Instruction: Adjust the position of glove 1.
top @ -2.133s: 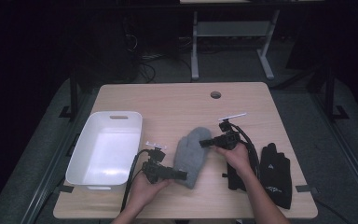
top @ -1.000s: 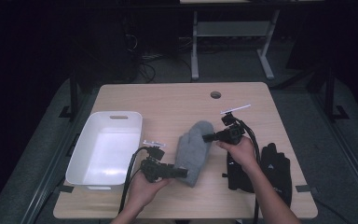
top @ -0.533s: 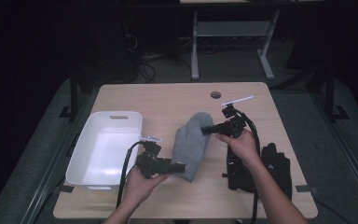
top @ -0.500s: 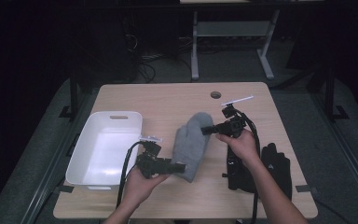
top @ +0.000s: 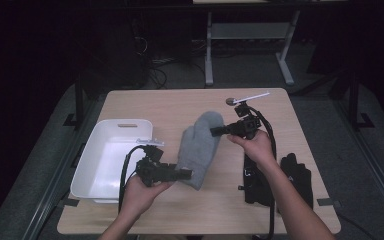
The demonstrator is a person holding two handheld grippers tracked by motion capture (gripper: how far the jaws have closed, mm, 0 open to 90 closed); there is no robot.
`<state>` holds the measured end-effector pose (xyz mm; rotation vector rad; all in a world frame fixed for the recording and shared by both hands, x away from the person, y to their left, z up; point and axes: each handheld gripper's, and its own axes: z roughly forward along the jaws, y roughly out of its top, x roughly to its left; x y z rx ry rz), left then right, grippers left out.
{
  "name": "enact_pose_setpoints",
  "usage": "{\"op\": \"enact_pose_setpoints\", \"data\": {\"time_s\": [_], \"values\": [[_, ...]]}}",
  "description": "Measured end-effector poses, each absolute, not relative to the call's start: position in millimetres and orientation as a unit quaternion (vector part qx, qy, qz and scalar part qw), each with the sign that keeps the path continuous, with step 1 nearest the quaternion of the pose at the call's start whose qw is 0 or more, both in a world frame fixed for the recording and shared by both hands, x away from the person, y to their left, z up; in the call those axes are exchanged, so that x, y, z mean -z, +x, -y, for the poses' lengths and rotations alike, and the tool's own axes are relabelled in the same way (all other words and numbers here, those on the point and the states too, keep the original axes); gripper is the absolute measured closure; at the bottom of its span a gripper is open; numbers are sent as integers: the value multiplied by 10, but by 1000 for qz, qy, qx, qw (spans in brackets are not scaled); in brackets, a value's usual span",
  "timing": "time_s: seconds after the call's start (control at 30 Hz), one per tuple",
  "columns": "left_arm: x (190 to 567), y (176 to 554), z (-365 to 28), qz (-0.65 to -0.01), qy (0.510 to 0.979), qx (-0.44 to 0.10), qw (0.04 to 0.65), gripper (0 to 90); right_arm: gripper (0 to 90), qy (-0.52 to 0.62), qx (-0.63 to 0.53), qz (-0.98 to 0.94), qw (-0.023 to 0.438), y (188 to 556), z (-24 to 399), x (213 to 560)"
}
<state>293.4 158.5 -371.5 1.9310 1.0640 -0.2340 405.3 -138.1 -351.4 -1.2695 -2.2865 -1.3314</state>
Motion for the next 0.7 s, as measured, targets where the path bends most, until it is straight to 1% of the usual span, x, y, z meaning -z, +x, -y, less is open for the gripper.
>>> {"op": "enact_pose_setpoints", "data": {"time_s": [0.23,0.4,0.7], "values": [[3615,2937,-1656,-427,780,87,450,437,770,-424,462,772,107,4082,1317,3437],[3521,2954,-1753,-426,778,81,455,436,770,-419,470,770,104,4107,1246,3313],[3456,2952,-1876,-427,774,75,461,435,770,-408,472,774,108,4141,1125,3198]]}}
